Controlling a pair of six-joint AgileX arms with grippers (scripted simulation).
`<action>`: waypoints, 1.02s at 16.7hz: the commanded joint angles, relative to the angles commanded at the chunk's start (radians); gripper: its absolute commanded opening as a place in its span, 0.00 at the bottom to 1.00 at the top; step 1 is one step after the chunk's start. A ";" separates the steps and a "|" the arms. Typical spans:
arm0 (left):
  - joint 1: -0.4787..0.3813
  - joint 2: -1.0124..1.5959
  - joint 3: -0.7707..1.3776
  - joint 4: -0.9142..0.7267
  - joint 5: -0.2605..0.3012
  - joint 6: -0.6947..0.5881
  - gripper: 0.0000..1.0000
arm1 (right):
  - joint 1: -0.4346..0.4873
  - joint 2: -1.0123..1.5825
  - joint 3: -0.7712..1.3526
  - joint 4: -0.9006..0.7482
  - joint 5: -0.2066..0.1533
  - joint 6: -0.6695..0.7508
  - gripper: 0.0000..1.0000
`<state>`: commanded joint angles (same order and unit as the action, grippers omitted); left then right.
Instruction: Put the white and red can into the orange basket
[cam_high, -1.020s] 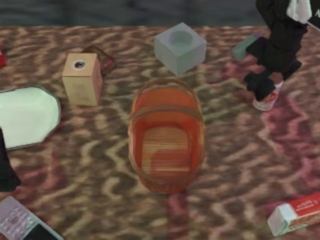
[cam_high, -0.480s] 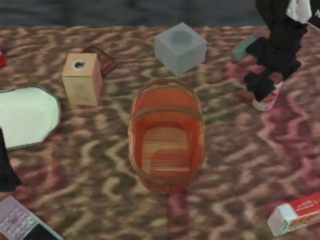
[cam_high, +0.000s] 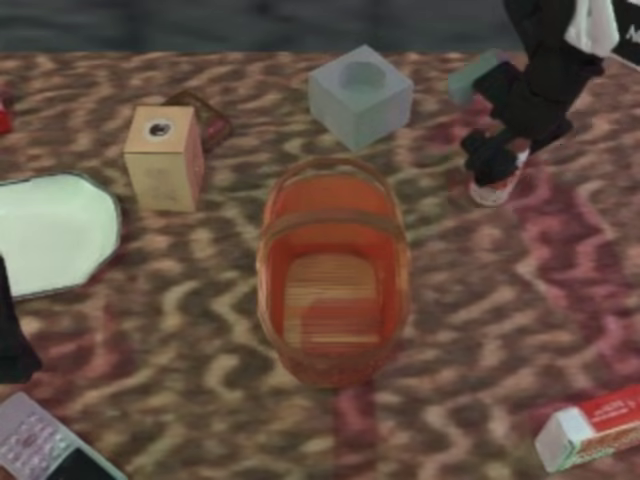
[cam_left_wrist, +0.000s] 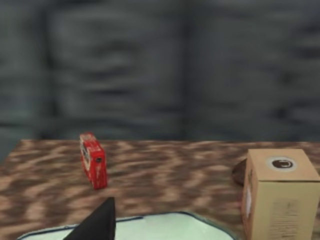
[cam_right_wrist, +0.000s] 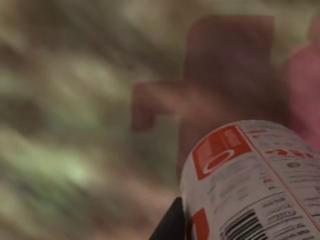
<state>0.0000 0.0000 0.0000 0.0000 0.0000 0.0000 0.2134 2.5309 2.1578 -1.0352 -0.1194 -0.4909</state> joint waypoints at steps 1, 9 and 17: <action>0.000 0.000 0.000 0.000 0.000 0.000 1.00 | 0.005 -0.015 -0.034 0.074 -0.039 0.020 0.00; 0.000 0.000 0.000 0.000 0.000 0.000 1.00 | 0.060 -0.196 -0.411 0.909 -0.450 0.235 0.00; 0.000 0.000 0.000 0.000 0.000 0.000 1.00 | 0.113 -0.415 -0.815 1.691 -0.852 0.450 0.00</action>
<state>0.0000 0.0000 0.0000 0.0000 0.0000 0.0000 0.3261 2.1161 1.3430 0.6556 -0.9714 -0.0409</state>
